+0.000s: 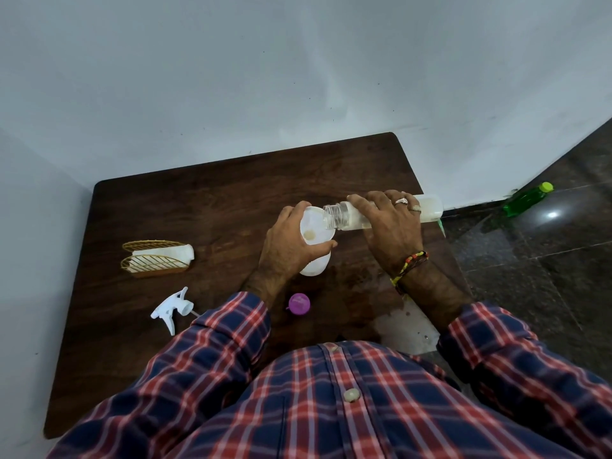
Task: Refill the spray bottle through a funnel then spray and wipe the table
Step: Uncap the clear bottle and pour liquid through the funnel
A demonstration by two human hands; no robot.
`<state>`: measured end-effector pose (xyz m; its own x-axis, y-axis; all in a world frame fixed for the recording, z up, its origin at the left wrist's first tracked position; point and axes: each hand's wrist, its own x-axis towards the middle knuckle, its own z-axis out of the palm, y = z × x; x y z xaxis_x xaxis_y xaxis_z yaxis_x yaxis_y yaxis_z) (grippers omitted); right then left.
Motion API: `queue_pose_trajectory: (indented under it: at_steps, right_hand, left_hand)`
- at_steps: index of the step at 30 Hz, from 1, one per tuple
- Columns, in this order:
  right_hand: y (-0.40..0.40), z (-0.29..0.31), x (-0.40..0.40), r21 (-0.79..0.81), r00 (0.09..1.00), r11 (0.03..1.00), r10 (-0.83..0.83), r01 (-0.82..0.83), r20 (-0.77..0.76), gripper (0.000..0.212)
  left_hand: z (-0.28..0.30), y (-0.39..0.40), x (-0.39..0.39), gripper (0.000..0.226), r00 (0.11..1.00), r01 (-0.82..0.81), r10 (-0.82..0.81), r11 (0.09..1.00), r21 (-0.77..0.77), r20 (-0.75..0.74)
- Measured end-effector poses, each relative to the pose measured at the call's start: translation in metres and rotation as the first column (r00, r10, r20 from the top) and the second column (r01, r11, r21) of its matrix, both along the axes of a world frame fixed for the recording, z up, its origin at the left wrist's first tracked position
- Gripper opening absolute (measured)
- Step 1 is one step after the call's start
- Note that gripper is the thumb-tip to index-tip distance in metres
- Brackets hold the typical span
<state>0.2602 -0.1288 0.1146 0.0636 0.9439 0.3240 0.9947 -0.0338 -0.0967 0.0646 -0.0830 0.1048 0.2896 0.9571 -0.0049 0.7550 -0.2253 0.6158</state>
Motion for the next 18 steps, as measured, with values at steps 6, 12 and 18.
queue_pose_trajectory:
  at_steps: [6, 12, 18]
  right_hand:
    - [0.0002, 0.0000, -0.0001, -0.014, 1.000, 1.000, 0.004, -0.004, 0.013, 0.061]
    - [0.0004, -0.0001, -0.0001, -0.020, 1.000, 1.000, 0.000, 0.001, 0.025, 0.058]
    - [0.0017, 0.0002, 0.0001, -0.022, 1.000, 1.000, 0.001, 0.000, 0.024, 0.058]
  left_hand:
    - [-0.0001, -0.0010, -0.0012, 0.084, 1.000, -0.002, 0.002, 1.000, 0.004, 0.006]
    - [0.0018, -0.0015, -0.0014, 0.083, 1.000, 0.008, -0.008, 1.000, 0.012, 0.005]
    - [0.0019, 0.0001, -0.0012, 0.083, 1.000, 0.006, -0.006, 1.000, 0.004, 0.001]
